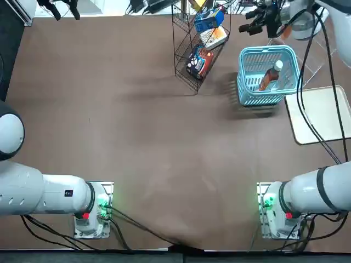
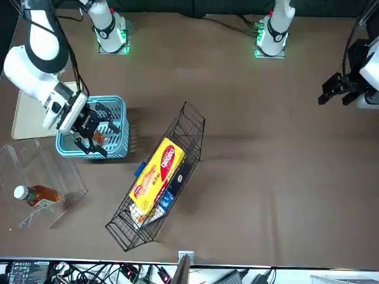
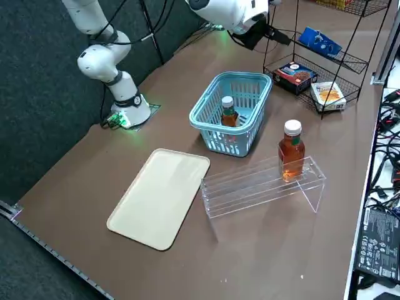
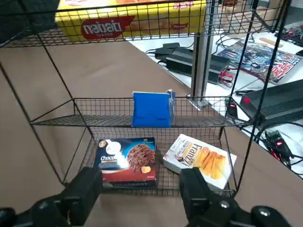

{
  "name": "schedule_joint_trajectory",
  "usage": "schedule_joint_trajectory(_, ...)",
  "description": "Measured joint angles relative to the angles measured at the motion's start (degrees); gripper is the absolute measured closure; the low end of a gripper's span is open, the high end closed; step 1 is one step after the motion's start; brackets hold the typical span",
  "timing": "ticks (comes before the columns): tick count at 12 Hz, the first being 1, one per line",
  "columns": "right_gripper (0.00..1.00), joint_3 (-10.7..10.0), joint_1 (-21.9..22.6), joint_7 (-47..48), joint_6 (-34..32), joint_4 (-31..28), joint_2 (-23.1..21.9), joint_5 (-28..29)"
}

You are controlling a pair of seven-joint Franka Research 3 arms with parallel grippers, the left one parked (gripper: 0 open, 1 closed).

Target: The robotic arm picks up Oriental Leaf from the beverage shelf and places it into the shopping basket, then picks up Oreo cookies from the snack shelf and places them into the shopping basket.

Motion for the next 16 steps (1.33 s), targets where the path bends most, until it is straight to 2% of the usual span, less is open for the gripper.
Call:
schedule_joint_trajectory(4,0.00,0.05,4.06,0.04,5.00,0.27,1.42,3.07)
schedule_joint_trajectory(16,0.00,0.00,8.25,0.04,8.98,10.29,10.96,3.80)
